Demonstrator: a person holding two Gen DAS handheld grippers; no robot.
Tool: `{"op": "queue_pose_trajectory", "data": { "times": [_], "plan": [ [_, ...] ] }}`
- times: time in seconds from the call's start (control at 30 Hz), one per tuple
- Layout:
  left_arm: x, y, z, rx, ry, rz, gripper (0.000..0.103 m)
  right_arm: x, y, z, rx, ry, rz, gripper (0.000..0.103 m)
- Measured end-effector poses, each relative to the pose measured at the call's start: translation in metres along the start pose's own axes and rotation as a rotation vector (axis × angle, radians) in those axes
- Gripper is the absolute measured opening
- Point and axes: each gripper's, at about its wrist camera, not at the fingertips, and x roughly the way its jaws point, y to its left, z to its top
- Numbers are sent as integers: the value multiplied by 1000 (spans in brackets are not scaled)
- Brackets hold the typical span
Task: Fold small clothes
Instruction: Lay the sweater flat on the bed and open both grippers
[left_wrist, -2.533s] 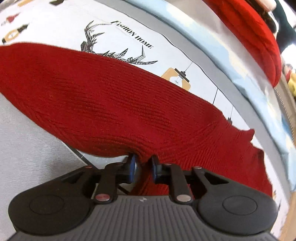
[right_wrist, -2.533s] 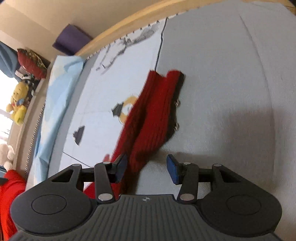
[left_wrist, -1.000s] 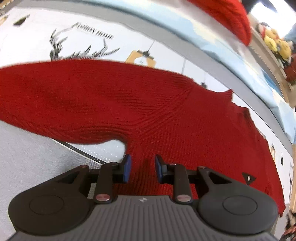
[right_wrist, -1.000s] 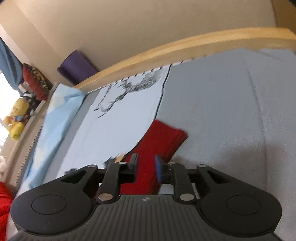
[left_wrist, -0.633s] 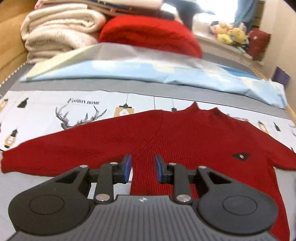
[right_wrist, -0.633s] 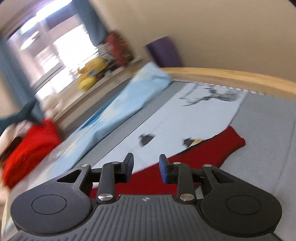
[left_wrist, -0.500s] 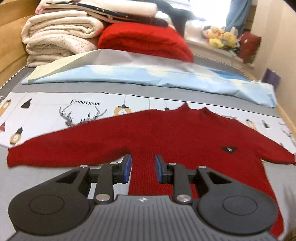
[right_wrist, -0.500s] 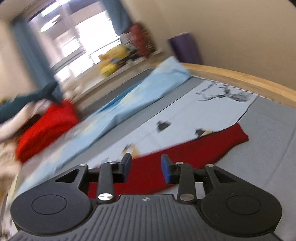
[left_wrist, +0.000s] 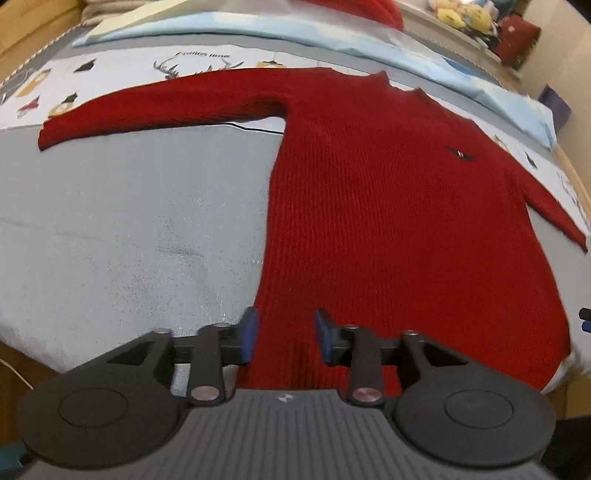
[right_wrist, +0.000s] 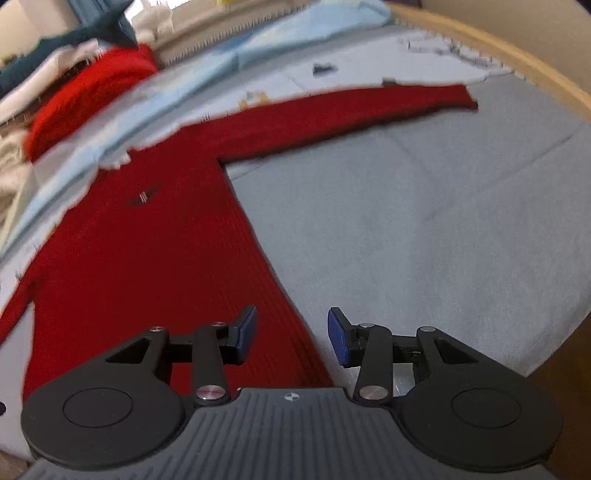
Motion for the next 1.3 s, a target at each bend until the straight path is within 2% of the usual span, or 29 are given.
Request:
{"op": "queue_pose_trajectory", "data": {
  "times": [0.1, 0.13, 0.17, 0.2, 0.23, 0.3, 0.33, 0.37, 0.4, 0.43, 0.47, 0.53, 0.6, 0.7, 0.77, 0.87, 0.93, 1.0, 1.03, 1.07, 1.13, 1.2, 1.23, 1.27, 1.3],
  "plan": [
    [12, 12, -15, -13, -45, 0, 46, 16, 0, -4, 13, 76, -9, 44],
    [20, 18, -18, -39, -35, -13, 46, 20, 1, -7, 0, 86, -13, 44],
    [30, 22, -20, -83, 23, 6, 43, 23, 4, -8, -19, 94, -21, 44],
    [34, 26, -20, -119, 41, 2, 43, 28, 11, -7, -52, 105, -33, 44],
    [35, 27, -22, -122, 25, -23, 43, 32, 15, -8, -89, 116, -48, 44],
    [36, 23, -22, -82, 20, 2, 43, 40, 22, -12, -162, 142, -84, 44],
    [38, 23, -23, -72, 25, 7, 39, 45, 26, -14, -189, 155, -92, 44],
    [41, 23, -24, -74, 47, 0, 28, 48, 29, -16, -208, 159, -97, 44],
    [43, 23, -25, -78, 68, -6, 21, 48, 27, -17, -218, 152, -95, 39],
    [44, 23, -26, -75, 77, -6, 17, 47, 28, -17, -222, 147, -74, 31],
    [43, 21, -26, -53, 67, -2, 12, 45, 28, -17, -223, 144, -55, 12],
    [39, 17, -25, -17, 49, -2, 9, 39, 31, -18, -260, 132, -42, 9],
    [30, 19, -24, -31, 22, -22, 8, 27, 27, -17, -254, 93, -40, 8],
    [15, 26, -25, -74, 8, -58, 7, 3, -3, -7, -97, 30, -20, 5],
    [17, 24, -27, -44, 41, -38, 7, 0, -10, -9, -90, 40, -20, 5],
    [29, 18, -25, -14, 96, -4, 8, 10, 2, -20, -204, 76, -87, 5],
    [26, 16, -21, -5, 58, 23, 11, 14, 10, -24, -240, 86, -103, 6],
    [16, 11, -19, 22, -21, 46, 11, 6, 12, -23, -244, 34, -126, 9],
    [10, 8, -16, 36, -62, 37, 11, -2, 14, -24, -250, -10, -137, 9],
    [7, 6, -15, 41, -84, 11, 11, -10, 15, -25, -260, -47, -129, 16],
    [10, 3, -14, 33, -73, -56, 13, -16, 22, -27, -293, -82, -55, 26],
    [25, -3, -17, 42, 14, -82, 19, -12, 31, -33, -342, -38, 9, 34],
    [35, -6, -20, 63, 73, -56, 22, -7, 38, -40, -368, 15, 21, 35],
    [44, -10, -25, 98, 114, -21, 21, 3, 41, -45, -393, 74, 6, 36],
    [43, -14, -26, 125, 93, -12, 22, 13, 44, -51, -417, 122, -37, 36]
  ]
}}
